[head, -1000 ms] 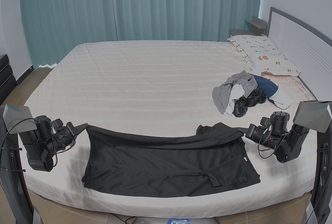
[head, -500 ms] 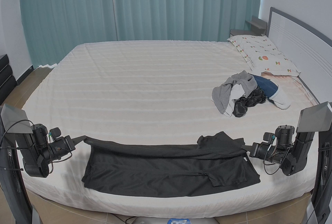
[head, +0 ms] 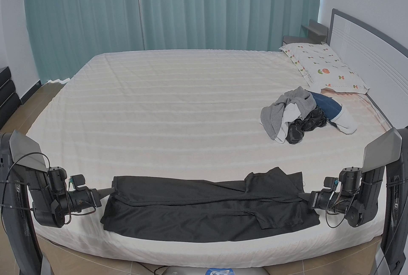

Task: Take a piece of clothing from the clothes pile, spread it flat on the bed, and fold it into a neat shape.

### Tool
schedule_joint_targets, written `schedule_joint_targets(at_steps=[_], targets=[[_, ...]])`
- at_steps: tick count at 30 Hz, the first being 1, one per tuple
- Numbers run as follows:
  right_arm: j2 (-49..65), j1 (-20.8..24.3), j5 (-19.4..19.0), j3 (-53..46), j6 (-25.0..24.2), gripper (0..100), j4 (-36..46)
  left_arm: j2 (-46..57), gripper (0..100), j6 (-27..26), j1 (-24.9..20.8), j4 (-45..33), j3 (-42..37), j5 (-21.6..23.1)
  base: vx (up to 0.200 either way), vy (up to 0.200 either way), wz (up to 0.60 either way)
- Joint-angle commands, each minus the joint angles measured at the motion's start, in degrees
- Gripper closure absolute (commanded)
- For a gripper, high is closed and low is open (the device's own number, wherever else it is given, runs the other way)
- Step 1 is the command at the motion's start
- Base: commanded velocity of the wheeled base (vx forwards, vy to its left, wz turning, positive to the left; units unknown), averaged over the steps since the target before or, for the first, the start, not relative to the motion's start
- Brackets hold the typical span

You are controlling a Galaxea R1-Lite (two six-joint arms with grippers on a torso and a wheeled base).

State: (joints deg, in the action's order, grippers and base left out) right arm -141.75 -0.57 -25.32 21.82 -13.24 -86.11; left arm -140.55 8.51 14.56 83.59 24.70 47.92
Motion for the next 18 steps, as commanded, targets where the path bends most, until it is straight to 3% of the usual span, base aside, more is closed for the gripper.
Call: schedule_joint_targets(at_steps=[1,2,7,12,13,16,18], targets=[[-0.7,0.0,0.0,-0.2,0.0,100,0.0,-1.1,100,-0.1,-0.1,0.0,0.0,0.0,0.0,0.0,0.0],[-0.7,0.0,0.0,-0.2,-0.1,0,0.2,-1.1,0,-0.1,0.0,0.0,0.0,0.0,0.0,0.0,0.0],[0.3,0.0,-0.4,0.1,-1.3,0,-0.2,-1.1,0,-0.1,0.6,0.3,0.4,0.1,0.0,0.0,0.0],[3.8,-0.1,-0.5,0.6,-5.4,0,-0.1,-1.1,0,0.6,1.2,0.6,1.0,0.2,0.0,0.0,0.0],[6.7,-0.1,-0.4,1.8,-11.1,0,0.1,-0.9,0,3.3,1.4,0.2,2.8,0.1,0.0,0.0,0.0],[7.1,-0.1,0.1,4.4,-14.4,0,1.4,-0.7,0,12.3,0.3,0.3,5.6,-2.1,0.0,0.0,0.0],[6.1,-0.1,0.2,5.7,-15.7,0,2.3,-0.6,0,18.0,-1.9,0.0,8.1,-7.7,0.0,0.0,0.0]])
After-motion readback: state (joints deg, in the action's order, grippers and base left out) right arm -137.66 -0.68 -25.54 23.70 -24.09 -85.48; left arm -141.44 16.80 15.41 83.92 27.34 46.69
